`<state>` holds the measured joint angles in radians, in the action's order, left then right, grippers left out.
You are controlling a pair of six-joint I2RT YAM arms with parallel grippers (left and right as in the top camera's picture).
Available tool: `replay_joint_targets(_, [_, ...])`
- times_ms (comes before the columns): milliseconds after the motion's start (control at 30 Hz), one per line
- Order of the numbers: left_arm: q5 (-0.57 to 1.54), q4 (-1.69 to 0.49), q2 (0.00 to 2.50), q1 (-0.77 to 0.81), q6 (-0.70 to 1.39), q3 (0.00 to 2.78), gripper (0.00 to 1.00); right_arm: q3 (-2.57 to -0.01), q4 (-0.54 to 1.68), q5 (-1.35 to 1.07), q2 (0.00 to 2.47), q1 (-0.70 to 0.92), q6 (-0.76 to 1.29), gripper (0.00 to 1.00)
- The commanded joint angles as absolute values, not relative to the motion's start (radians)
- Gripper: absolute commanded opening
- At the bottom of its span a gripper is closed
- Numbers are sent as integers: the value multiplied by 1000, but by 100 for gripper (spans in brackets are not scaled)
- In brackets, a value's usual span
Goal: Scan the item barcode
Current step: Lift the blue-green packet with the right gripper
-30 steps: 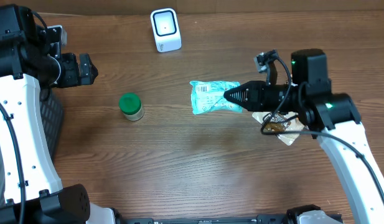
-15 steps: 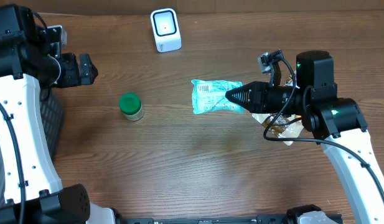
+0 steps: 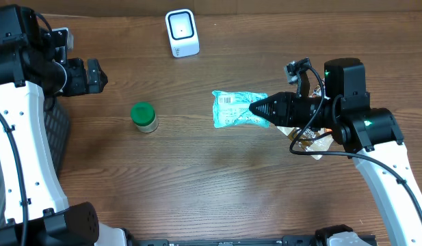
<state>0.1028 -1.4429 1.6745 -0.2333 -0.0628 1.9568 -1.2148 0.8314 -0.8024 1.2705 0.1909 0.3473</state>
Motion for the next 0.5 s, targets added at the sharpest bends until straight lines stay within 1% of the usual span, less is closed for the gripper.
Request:
replay_joint_targets(0, [101, -1439, 1679, -229, -83, 1957, 99, -1243, 825, -805, 1252, 192, 352, 4])
replay_joint_targets(467, [101, -1439, 1679, -229, -83, 1957, 100, -1243, 825, -805, 1252, 192, 352, 4])
